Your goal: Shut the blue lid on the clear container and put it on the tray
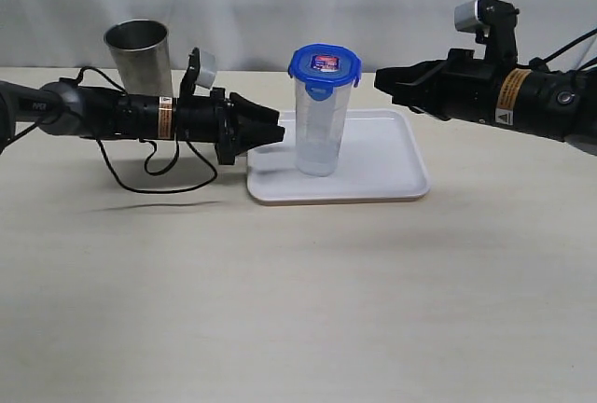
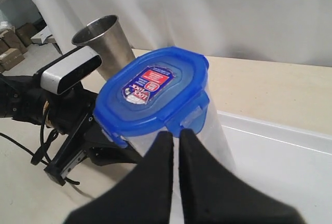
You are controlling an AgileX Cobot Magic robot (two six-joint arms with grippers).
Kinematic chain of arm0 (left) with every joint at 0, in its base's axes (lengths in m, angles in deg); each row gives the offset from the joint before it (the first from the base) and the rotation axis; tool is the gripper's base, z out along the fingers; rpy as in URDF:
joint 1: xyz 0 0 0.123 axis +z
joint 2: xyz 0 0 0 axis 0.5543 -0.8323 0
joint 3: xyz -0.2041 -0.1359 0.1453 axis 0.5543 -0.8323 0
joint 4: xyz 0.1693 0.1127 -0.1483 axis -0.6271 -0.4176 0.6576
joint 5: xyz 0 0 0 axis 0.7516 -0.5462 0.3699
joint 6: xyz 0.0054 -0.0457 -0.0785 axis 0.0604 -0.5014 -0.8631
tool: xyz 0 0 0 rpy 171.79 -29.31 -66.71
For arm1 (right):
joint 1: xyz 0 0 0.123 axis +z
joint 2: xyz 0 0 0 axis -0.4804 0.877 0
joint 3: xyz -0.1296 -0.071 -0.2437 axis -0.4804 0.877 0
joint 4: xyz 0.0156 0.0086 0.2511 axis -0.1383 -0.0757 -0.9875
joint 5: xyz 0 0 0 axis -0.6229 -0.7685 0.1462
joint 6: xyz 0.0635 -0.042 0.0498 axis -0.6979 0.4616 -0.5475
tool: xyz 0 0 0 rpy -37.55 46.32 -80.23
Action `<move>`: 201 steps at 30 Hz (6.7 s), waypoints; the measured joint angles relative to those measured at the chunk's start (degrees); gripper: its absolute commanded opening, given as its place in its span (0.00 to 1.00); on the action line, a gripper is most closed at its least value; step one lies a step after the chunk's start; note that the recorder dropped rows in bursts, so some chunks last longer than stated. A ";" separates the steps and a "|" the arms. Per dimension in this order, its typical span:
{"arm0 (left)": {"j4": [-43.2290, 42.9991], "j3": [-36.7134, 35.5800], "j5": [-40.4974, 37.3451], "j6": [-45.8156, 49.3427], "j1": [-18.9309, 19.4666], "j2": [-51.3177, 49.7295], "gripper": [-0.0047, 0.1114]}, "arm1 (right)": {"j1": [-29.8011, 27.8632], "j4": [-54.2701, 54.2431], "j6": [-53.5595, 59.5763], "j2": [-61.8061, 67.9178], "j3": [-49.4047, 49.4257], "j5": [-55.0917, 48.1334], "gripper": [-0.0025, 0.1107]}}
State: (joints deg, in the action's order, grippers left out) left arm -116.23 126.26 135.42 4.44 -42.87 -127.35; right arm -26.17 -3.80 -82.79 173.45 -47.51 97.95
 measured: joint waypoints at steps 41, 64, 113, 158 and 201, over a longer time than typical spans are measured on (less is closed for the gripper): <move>-6.56 -37.43 -73.08 -20.21 1.25 47.20 0.04 | -3.04 -14.55 18.33 -19.29 12.81 0.22 0.06; -2.97 -52.13 -69.84 -21.35 1.13 76.38 0.04 | -3.04 -35.53 30.97 -52.79 34.88 9.71 0.06; 8.37 -71.82 -51.28 -20.31 1.23 123.21 0.04 | -3.04 -39.07 31.63 -95.40 39.70 -17.34 0.06; 84.70 -99.21 -66.70 59.44 1.59 150.07 0.04 | -3.04 -39.07 31.63 -95.40 39.70 -17.44 0.06; 86.11 -102.89 -87.05 58.97 2.48 150.07 0.04 | -3.04 -39.07 31.66 -95.40 39.70 -17.44 0.06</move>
State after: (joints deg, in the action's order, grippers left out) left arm -30.12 23.37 48.37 63.41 -40.39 22.73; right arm -29.21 -42.87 -51.13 78.05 -7.80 80.51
